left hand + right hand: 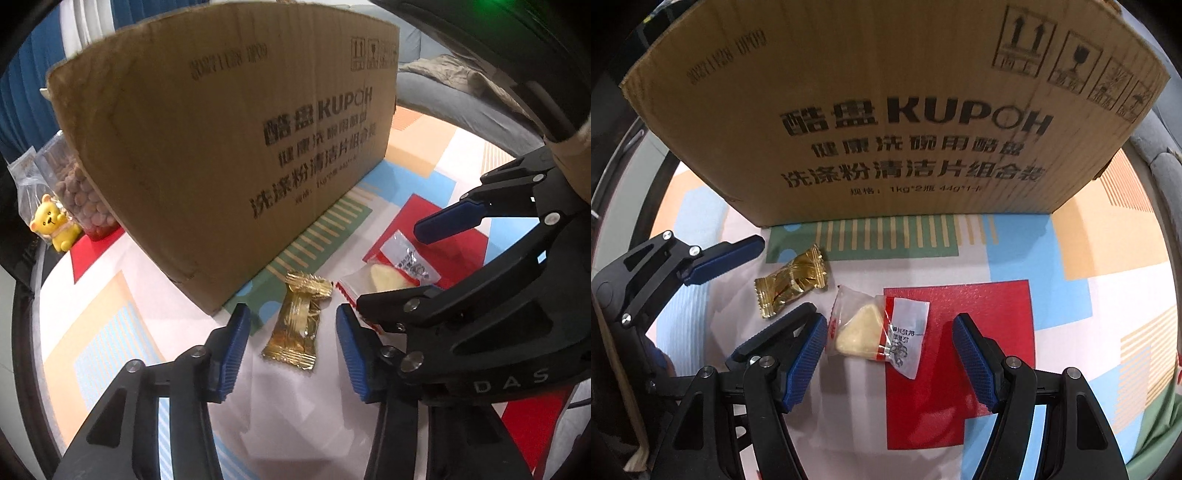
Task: Organize snacks
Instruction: 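Close left tool on gold-wrapped candy while right tool grasps cheese-wedge packet, then carry gold candy with left tool while right tool carries cheese packet over box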
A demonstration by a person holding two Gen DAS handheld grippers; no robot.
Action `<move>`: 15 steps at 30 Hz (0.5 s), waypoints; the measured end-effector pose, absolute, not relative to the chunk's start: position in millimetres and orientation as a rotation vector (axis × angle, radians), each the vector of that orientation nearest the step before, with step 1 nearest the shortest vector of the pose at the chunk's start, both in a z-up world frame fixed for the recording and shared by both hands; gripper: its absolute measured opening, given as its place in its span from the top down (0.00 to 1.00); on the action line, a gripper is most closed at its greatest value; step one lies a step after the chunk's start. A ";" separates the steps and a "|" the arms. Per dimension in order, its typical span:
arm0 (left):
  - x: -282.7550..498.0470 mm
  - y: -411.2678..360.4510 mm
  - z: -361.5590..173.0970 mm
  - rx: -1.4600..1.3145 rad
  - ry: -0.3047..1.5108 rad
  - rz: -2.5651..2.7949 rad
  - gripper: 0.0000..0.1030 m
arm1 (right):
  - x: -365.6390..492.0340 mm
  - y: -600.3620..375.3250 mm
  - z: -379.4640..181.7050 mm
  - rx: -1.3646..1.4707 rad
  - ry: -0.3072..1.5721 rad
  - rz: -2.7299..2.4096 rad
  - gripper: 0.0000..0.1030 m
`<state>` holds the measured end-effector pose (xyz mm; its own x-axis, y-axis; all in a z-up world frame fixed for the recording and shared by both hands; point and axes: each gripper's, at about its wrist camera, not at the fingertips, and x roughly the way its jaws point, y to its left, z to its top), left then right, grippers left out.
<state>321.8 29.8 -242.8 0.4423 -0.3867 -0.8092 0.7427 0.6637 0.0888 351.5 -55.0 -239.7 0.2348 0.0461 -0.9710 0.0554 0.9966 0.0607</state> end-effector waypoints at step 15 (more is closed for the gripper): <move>315.9 26.5 -245.2 0.428 0.833 -0.750 0.78 | 345.2 -40.7 -241.1 0.043 1.298 0.016 0.63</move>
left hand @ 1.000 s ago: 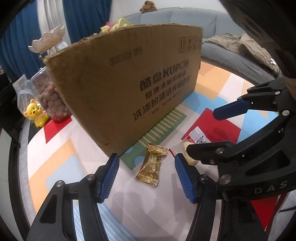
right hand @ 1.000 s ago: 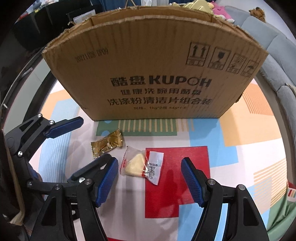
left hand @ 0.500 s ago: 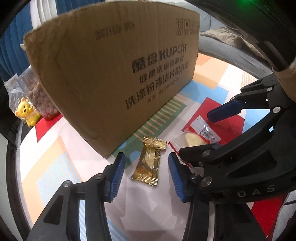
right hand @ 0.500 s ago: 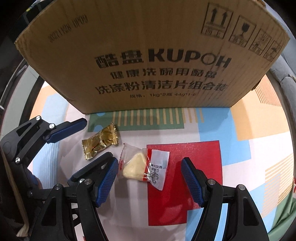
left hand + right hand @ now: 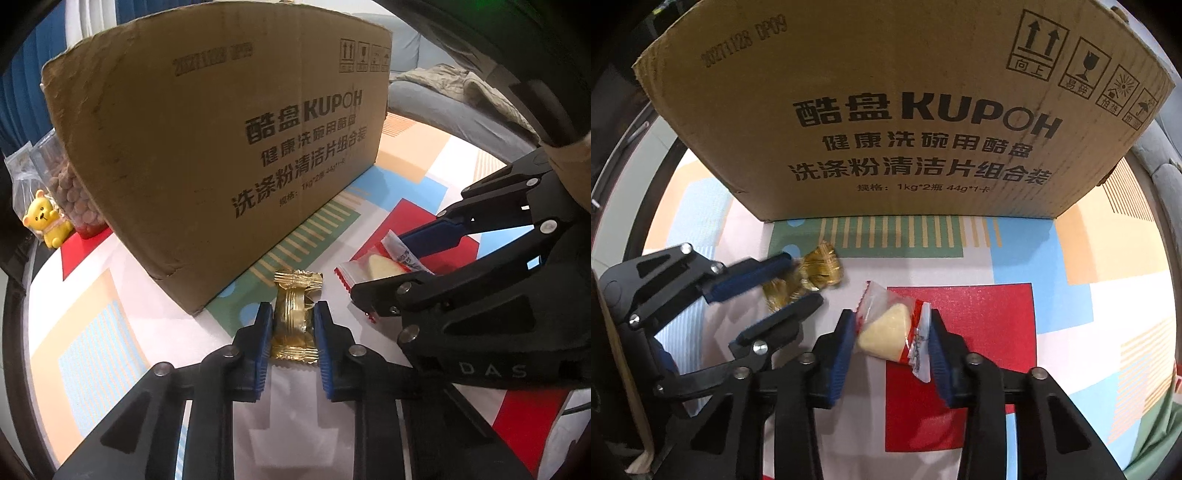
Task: Organize snacks
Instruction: 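Carry gold candy with left tool while right tool carries cheese packet over box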
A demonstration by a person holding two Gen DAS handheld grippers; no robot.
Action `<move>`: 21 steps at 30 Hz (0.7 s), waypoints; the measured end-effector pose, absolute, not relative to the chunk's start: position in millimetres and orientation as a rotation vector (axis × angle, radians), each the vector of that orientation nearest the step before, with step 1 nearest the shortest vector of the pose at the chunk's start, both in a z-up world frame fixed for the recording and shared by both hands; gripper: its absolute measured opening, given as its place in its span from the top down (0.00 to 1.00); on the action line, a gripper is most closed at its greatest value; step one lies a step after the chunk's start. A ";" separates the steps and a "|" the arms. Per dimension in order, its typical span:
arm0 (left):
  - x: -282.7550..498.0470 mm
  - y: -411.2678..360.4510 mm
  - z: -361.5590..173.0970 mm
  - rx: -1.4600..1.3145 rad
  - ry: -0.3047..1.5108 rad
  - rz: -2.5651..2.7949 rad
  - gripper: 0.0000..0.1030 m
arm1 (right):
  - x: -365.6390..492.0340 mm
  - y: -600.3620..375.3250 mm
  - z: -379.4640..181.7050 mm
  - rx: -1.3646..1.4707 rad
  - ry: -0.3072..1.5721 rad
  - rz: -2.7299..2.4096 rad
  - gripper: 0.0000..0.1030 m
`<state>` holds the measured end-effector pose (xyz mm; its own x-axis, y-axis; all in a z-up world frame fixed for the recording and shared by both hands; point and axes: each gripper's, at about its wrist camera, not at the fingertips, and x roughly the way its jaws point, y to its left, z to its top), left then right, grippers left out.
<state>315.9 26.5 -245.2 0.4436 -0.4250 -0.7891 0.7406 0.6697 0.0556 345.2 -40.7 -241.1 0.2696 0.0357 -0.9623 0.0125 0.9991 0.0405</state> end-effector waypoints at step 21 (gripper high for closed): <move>304.0 23.7 -241.0 0.376 0.886 -0.655 0.80 | 325.2 -66.7 -222.9 0.049 1.258 0.027 0.68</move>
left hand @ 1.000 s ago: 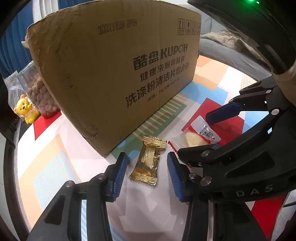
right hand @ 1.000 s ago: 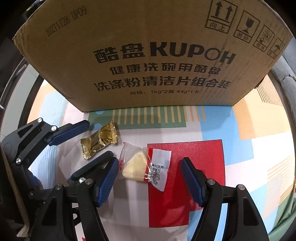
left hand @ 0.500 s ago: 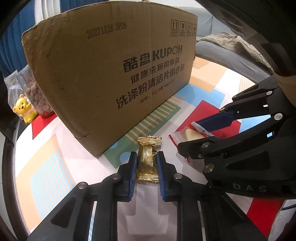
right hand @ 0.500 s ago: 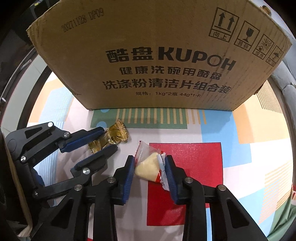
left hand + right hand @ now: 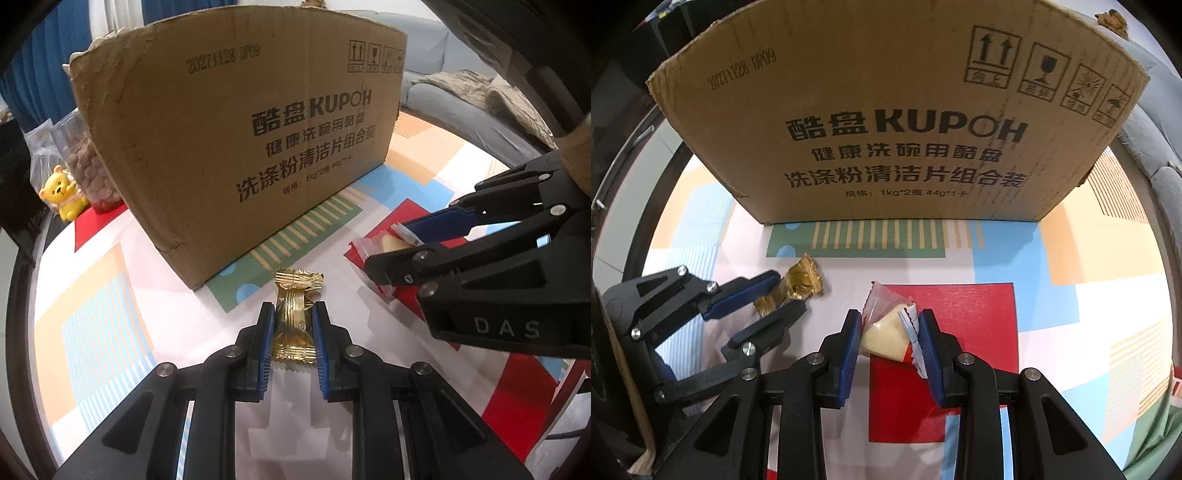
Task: Organize snacks
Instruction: 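Carry gold candy with left tool while right tool carries cheese packet over box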
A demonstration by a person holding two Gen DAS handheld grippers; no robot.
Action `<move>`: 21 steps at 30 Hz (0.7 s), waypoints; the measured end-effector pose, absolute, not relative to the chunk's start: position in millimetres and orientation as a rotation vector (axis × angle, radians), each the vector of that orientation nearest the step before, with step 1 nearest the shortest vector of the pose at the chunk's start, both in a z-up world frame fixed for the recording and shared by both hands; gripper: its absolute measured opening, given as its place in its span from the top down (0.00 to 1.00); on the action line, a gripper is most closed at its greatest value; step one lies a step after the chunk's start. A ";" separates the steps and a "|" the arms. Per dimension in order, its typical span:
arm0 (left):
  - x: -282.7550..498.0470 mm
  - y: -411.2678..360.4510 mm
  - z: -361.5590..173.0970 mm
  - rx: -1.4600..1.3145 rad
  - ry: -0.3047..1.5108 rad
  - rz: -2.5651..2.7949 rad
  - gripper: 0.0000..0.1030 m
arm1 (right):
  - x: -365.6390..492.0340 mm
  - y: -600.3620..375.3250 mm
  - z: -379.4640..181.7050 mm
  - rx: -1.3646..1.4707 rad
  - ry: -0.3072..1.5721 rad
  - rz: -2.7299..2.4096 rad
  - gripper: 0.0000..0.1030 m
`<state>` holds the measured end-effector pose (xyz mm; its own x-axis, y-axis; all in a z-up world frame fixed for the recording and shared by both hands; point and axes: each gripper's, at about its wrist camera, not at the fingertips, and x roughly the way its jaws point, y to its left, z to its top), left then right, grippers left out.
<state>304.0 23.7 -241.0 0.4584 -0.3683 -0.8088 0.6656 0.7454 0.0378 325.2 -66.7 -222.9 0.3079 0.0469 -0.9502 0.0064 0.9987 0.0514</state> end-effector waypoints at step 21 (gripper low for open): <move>269.9 12.1 -206.2 0.292 0.899 -0.434 0.80 | 303.5 -102.4 -174.0 0.052 1.172 0.061 0.68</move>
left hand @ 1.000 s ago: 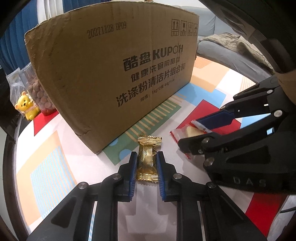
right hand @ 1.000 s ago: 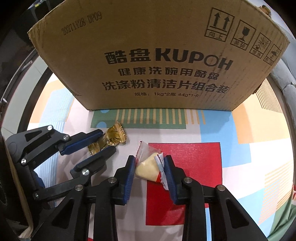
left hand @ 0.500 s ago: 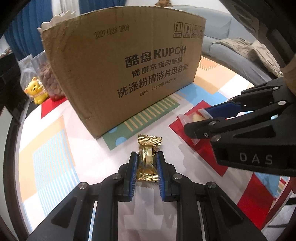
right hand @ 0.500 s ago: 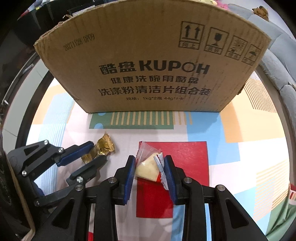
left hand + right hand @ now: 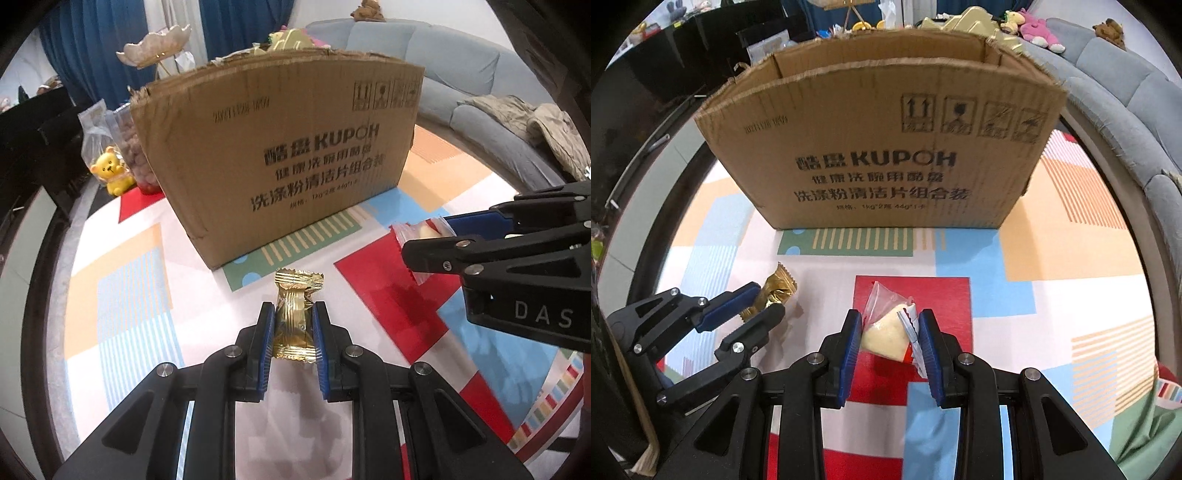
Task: Organize snacks
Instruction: 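Carry gold candy with left tool while right tool carries cheese packet over box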
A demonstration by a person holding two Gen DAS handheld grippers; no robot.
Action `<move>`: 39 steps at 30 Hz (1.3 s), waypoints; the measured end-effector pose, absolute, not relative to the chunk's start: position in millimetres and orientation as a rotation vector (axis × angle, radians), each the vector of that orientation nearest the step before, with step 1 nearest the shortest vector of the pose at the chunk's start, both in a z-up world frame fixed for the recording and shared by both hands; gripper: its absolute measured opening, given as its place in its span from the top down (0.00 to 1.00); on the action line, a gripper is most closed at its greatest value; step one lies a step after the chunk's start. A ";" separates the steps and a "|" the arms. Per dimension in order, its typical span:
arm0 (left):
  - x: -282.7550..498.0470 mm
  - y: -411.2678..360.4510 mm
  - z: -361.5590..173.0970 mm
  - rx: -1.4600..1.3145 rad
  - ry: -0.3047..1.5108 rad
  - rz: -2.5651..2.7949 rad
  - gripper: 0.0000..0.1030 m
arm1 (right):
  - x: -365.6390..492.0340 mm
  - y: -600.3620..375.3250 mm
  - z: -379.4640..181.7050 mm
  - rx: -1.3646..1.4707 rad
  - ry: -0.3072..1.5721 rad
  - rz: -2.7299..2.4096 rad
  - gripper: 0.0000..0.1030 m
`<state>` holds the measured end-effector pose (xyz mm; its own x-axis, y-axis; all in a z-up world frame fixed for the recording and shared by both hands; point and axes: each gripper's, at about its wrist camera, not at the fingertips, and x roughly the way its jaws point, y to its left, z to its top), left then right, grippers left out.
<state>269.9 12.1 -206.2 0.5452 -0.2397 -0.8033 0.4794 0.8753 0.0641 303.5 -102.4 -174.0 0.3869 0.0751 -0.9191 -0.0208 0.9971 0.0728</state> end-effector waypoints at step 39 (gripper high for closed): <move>236.0 -25.4 -75.9 0.227 0.766 -0.174 0.80 | 257.2 -136.5 -47.7 0.024 0.861 0.122 0.68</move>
<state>236.0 -25.4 -75.9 0.7082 -0.0729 -0.7022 0.2374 0.9613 0.1397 257.2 -136.5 -47.7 0.6454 0.1165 -0.7549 -0.0972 0.9928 0.0702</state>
